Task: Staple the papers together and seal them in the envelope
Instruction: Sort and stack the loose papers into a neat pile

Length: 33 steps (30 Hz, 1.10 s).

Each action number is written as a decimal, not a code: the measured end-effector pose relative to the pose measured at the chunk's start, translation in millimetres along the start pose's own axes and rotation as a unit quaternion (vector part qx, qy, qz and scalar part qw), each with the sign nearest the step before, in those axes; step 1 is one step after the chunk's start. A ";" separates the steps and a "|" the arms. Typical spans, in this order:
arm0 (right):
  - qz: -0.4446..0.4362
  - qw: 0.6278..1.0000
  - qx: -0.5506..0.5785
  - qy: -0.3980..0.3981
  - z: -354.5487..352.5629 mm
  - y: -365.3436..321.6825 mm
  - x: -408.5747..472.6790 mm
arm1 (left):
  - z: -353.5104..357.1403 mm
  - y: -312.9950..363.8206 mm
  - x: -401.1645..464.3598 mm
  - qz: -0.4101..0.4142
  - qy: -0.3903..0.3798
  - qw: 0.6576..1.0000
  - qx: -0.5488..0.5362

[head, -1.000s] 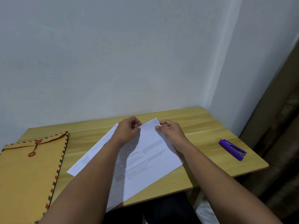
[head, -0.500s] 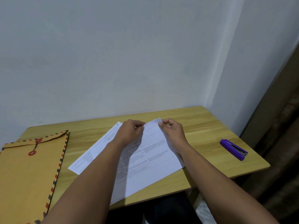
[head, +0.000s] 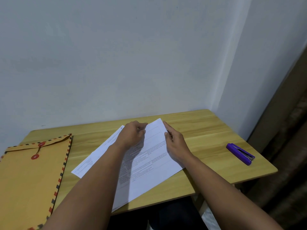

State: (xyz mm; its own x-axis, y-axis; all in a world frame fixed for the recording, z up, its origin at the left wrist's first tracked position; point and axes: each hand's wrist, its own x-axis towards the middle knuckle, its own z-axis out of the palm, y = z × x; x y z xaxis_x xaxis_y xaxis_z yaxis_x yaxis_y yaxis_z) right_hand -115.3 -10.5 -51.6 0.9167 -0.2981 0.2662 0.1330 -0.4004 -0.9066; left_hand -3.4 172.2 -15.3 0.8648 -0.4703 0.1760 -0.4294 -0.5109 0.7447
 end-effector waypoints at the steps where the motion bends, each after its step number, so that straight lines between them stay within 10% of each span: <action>1: 0.004 1.000 0.004 0.000 0.6 0.2 0.3 | -0.6 0.5 -1.1 -0.002 -0.002 1.000 0.005; 33: 0.004 0.999 0.022 -0.024 15.5 11.8 4.0 | -25.2 -13.5 -6.1 0.018 0.018 0.997 0.072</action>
State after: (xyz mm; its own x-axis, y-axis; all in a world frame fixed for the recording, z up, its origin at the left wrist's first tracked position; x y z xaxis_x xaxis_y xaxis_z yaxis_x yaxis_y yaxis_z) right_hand -104.3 -3.1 -66.3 0.9346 -0.2586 0.2441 0.1417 -0.3587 -0.9226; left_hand 3.6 200.1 -10.2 0.8559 -0.4651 0.2261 -0.4910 -0.5934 0.6378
